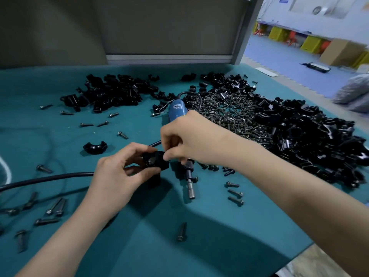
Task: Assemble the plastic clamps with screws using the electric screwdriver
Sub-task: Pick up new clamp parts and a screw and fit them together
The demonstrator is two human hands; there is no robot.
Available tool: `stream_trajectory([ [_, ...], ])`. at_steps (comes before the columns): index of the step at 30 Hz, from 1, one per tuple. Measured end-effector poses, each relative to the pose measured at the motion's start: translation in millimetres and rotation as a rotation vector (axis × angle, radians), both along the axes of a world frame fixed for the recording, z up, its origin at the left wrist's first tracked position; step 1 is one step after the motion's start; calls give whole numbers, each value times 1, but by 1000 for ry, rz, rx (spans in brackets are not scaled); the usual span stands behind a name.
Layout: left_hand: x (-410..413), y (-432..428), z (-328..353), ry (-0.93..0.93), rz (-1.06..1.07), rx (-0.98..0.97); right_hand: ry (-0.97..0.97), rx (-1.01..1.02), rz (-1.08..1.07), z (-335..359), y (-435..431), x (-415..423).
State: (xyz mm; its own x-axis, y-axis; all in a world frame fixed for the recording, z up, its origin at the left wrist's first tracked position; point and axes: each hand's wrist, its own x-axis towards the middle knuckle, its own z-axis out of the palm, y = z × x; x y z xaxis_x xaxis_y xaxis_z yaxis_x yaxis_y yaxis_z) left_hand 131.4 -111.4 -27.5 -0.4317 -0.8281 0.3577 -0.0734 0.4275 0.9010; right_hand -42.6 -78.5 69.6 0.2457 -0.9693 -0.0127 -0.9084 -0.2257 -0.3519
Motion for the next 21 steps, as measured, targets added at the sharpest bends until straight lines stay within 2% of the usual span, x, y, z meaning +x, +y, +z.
stream_trajectory([
  [7,0,0,1,26,-44,10,-653,214,-231,-23,-2,-15],
  [12,1,-1,1,45,-63,38,-787,306,-258,-28,-5,-12],
  [17,3,-2,0,58,-75,63,-917,485,-251,-25,-4,-9],
  [21,2,-2,-1,67,-98,115,-937,470,-250,-27,-2,-9],
])
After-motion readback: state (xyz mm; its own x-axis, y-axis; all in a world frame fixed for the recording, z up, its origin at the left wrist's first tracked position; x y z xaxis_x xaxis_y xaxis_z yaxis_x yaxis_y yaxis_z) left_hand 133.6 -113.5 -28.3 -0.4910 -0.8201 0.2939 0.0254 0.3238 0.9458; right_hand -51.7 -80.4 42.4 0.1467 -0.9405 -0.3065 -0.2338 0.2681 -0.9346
